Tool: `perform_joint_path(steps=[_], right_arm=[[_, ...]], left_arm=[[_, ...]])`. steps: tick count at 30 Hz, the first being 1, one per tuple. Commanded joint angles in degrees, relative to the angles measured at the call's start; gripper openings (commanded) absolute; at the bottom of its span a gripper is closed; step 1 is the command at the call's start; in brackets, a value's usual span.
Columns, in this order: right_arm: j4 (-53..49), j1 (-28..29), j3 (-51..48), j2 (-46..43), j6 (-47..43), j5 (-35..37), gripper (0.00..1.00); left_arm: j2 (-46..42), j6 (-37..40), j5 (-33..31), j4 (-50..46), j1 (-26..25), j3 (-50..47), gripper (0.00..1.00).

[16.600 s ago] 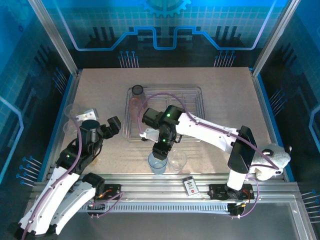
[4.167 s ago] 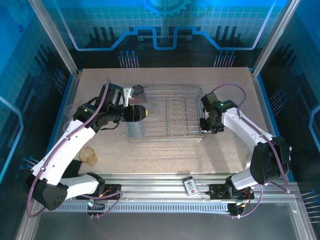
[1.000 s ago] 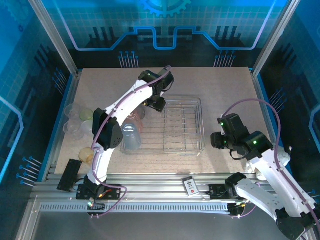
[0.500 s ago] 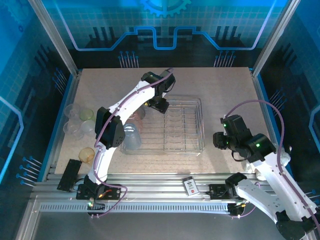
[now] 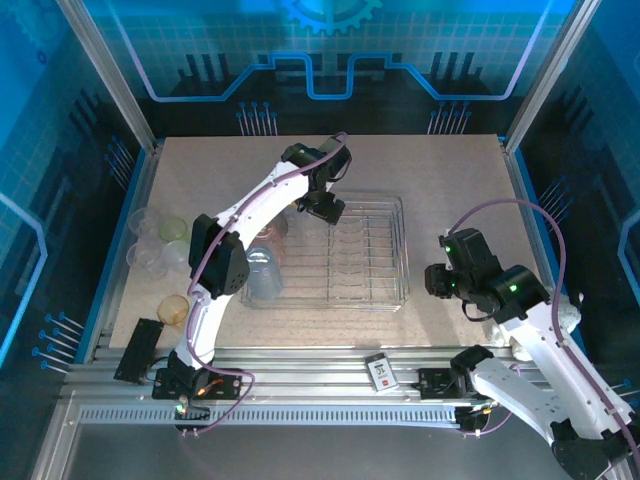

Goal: Load the cups into the dish rack

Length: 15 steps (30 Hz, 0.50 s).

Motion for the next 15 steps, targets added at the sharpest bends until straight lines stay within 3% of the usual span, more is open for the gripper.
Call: perform_joint_path(steps=[1, 10, 15], right_arm=[[0.30, -0.90, 0.71, -0.41, -0.68, 0.15, 0.40], [1.44, -1.27, 0.35, -2.20, -0.24, 2.74, 0.41], [1.77, -1.76, 0.14, -4.15, 0.85, 6.51, 0.42]], left_arm=[[-5.86, 0.22, 0.24, 1.62, -0.33, -0.95, 0.99], [-14.53, 0.90, -3.09, 4.06, -0.99, -6.25, 0.97], [-21.65, 2.49, -9.48, 8.08, -0.66, -11.50, 0.96]])
